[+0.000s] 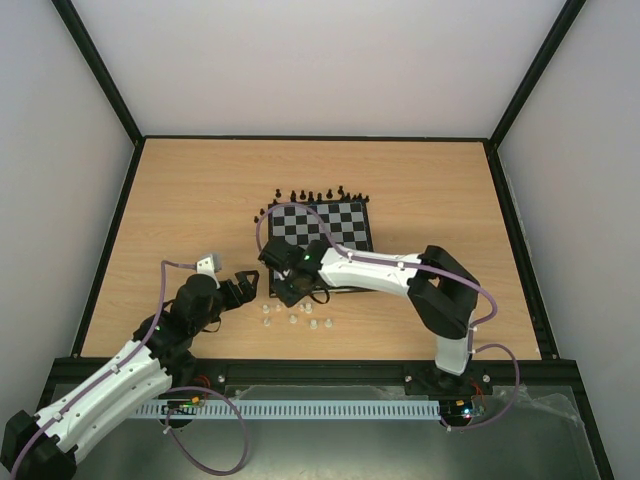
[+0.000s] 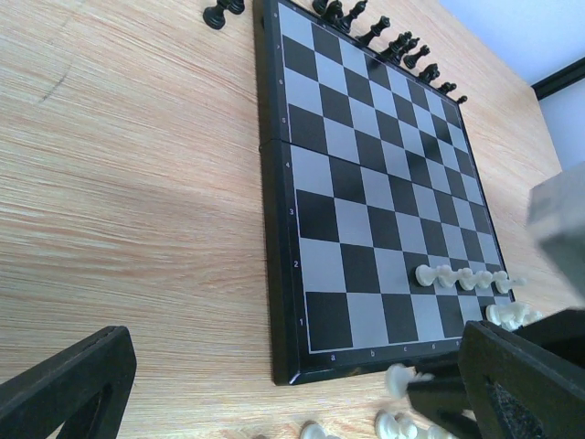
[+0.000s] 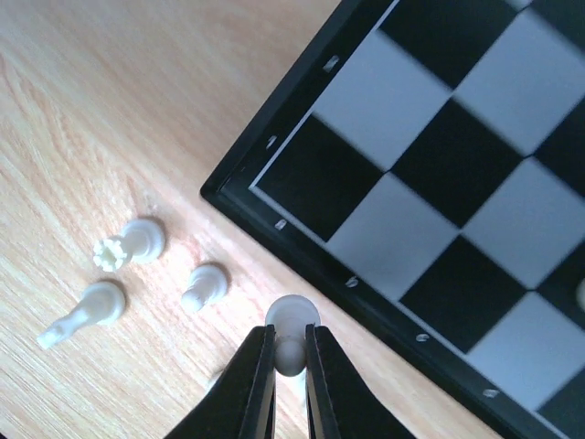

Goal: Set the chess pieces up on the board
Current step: Pick up the chess piece at the center of the board, then place the chess piece on the chessboard.

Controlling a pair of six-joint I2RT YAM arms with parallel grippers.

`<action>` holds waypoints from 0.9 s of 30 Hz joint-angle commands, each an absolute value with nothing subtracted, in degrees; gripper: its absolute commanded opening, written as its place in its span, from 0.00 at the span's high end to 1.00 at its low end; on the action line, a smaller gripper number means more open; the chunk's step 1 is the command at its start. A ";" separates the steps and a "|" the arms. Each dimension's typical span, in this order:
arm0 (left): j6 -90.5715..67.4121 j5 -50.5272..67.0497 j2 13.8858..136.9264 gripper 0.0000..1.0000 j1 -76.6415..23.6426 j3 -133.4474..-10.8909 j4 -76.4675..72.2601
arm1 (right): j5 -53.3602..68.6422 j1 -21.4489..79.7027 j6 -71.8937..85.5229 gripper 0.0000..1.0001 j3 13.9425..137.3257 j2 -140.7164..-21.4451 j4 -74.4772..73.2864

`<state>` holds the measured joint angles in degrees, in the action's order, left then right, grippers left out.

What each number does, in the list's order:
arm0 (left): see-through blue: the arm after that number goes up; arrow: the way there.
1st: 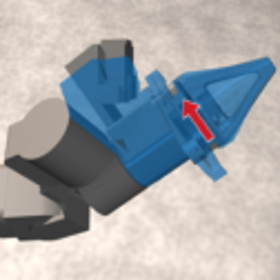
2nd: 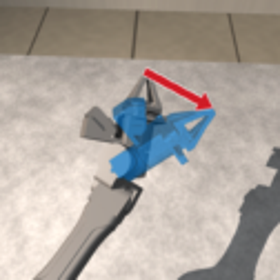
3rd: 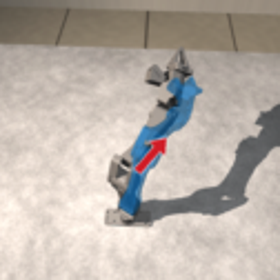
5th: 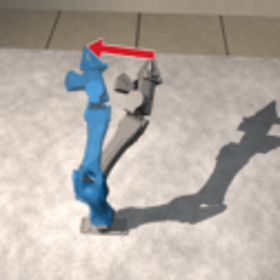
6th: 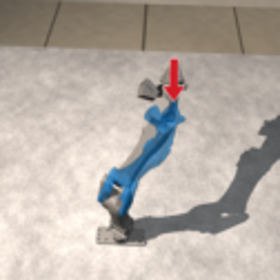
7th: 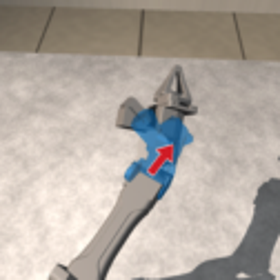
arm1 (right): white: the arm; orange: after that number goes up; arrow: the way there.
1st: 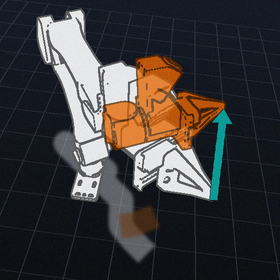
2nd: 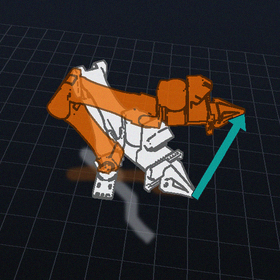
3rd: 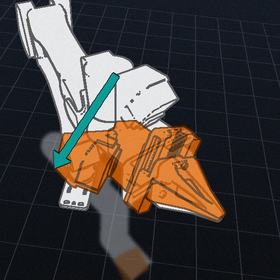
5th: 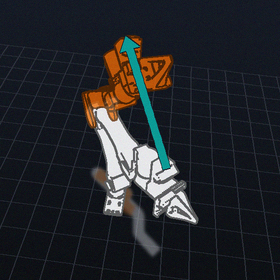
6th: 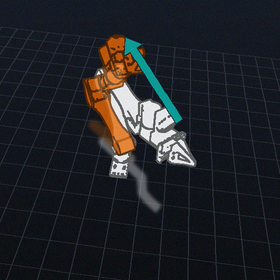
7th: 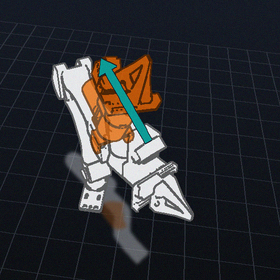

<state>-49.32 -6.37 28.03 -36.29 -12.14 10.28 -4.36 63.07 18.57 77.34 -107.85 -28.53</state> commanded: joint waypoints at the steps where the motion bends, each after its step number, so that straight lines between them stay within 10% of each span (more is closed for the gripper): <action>1: -49.31 -7.10 27.59 0.00 -35.92 -11.14 11.17 | -6.49 59.99 17.52 0.89 79.52 -104.93 -33.12; 27: -48.96 -7.03 28.00 0.01 -35.91 -11.69 10.94 | -7.08 52.87 16.05 0.89 82.63 -113.00 -33.07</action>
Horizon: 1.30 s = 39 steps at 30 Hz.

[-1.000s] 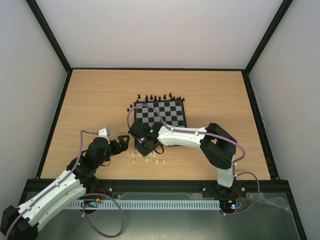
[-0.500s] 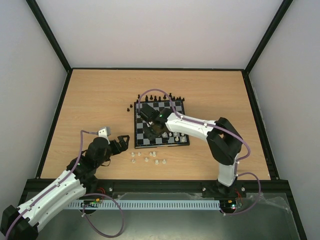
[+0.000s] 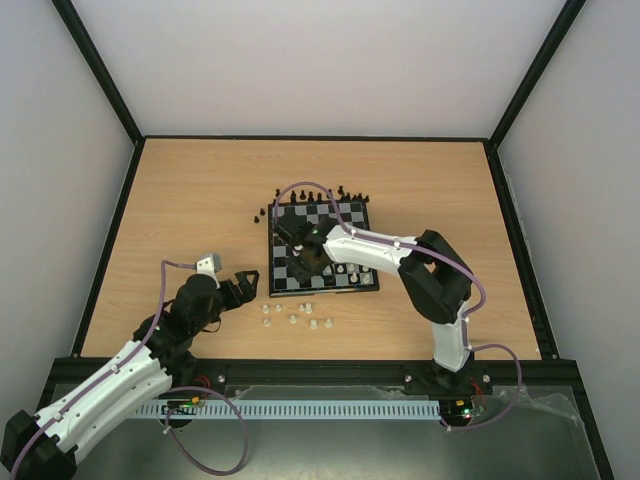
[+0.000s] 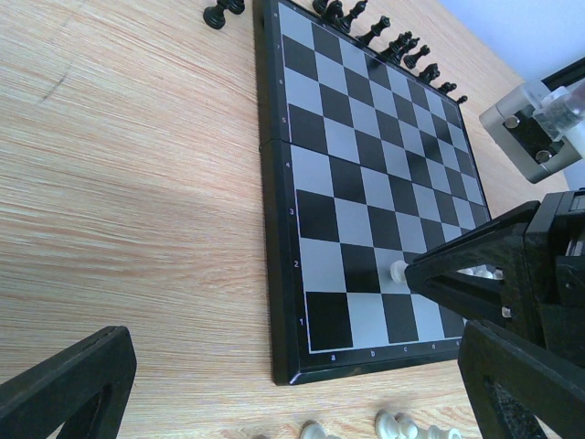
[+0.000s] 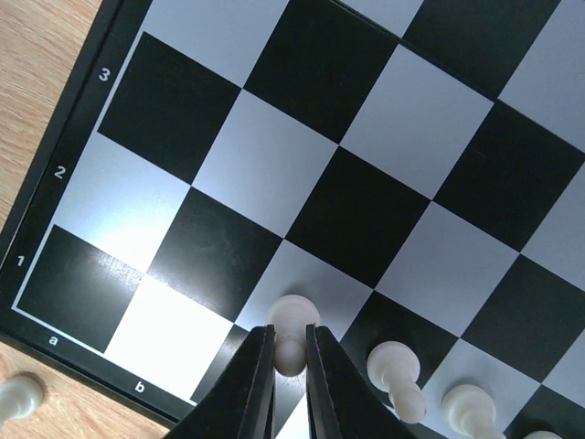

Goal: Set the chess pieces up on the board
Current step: Place the chess piece on the chessboard, then pick up the chess piece at the center of the board.

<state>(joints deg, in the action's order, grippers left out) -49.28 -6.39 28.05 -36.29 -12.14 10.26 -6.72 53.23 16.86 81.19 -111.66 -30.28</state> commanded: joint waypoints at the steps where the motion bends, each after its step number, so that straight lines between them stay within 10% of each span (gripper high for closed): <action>1: -48.98 -7.03 28.03 0.01 -35.94 -11.69 10.90 | -7.11 52.84 16.05 0.88 82.66 -113.18 -33.13; 39: -49.92 -8.82 19.09 0.00 -35.86 -13.25 15.46 | 0.78 62.90 16.78 0.67 81.31 -109.80 -31.47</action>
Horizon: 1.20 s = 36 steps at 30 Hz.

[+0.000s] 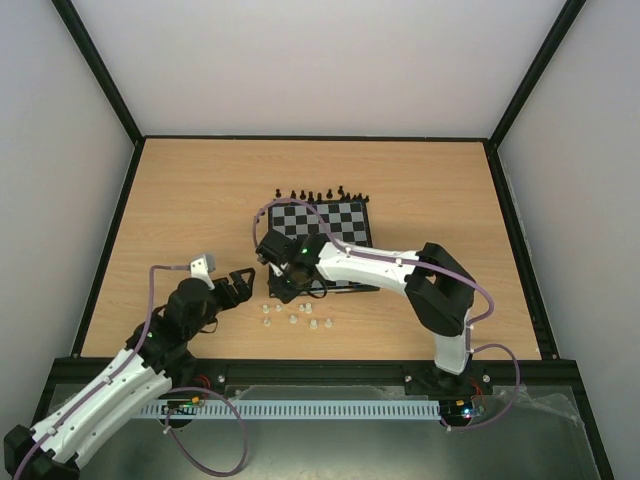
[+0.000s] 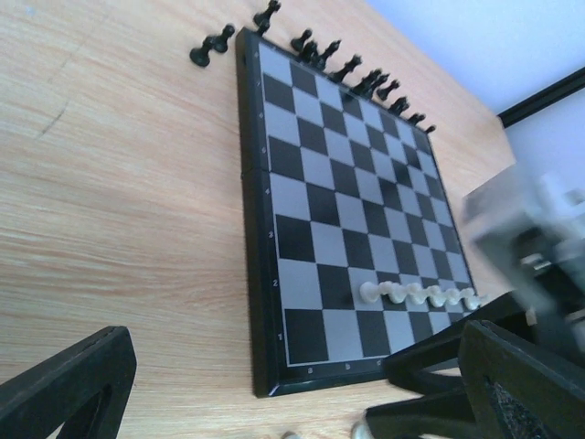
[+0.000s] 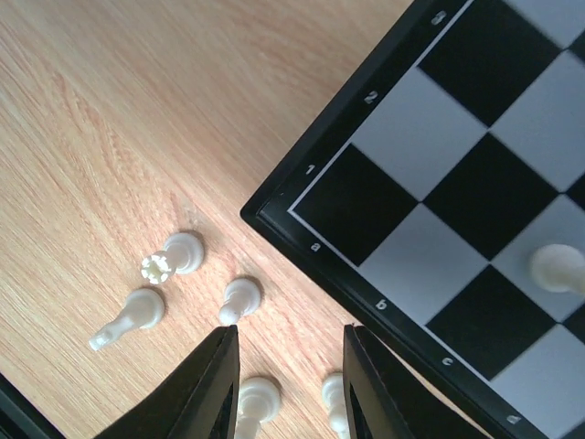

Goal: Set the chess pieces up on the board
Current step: Pick up the chess piece at the center of the board.

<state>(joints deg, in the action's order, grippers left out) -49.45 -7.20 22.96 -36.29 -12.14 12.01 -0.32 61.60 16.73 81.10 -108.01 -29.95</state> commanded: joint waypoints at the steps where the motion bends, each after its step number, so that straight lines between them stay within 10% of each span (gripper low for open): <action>1: -50.00 -9.17 17.93 0.01 -35.90 -13.61 16.30 | 0.75 63.28 16.85 0.67 81.44 -110.12 -31.38; 21: -50.53 -10.11 12.83 0.00 -35.97 -14.15 18.81 | -0.28 65.84 17.49 0.69 84.18 -116.43 -32.49; 36: -50.53 -9.94 12.48 0.01 -35.96 -14.14 18.81 | -0.68 65.84 17.18 0.88 85.61 -117.88 -33.30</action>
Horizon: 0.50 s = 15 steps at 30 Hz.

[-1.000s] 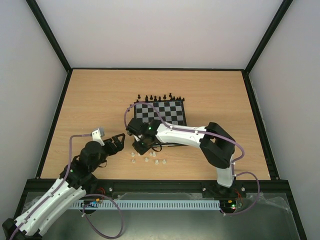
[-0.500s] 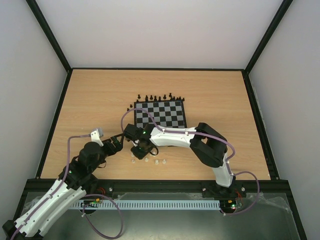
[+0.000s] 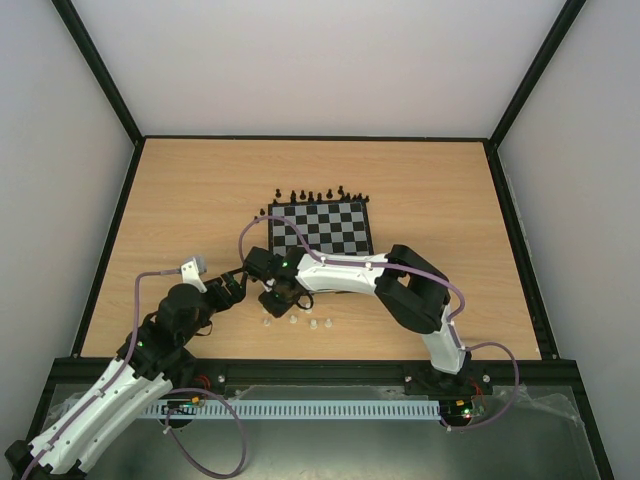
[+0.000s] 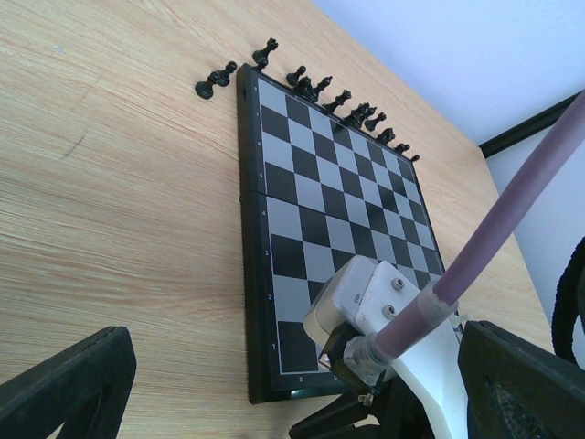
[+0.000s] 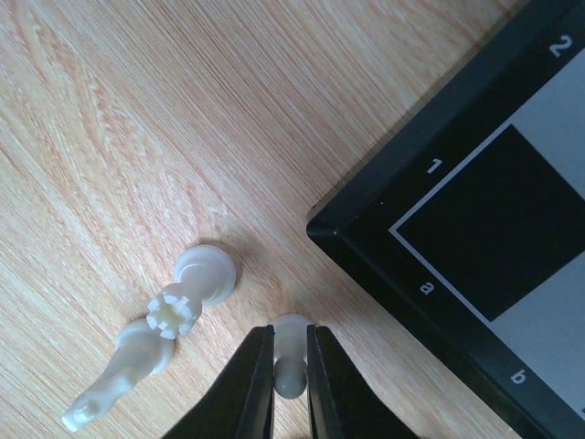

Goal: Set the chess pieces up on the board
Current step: Pick up the chess piece at the center of the board.

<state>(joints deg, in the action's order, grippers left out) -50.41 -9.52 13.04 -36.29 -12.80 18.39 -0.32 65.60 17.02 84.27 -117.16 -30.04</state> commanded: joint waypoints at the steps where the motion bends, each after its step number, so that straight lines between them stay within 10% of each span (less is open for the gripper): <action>1: -50.54 -9.93 12.48 0.00 -35.95 -14.15 18.81 | -0.82 65.84 17.22 0.90 85.58 -117.74 -33.50; 15: -50.54 -9.84 12.22 0.00 -35.94 -14.22 18.81 | -5.44 63.25 16.55 0.94 86.89 -110.10 -36.71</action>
<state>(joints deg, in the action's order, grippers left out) -50.41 -9.50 12.88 -36.29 -12.82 18.41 -3.31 64.97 17.08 84.71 -114.04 -32.42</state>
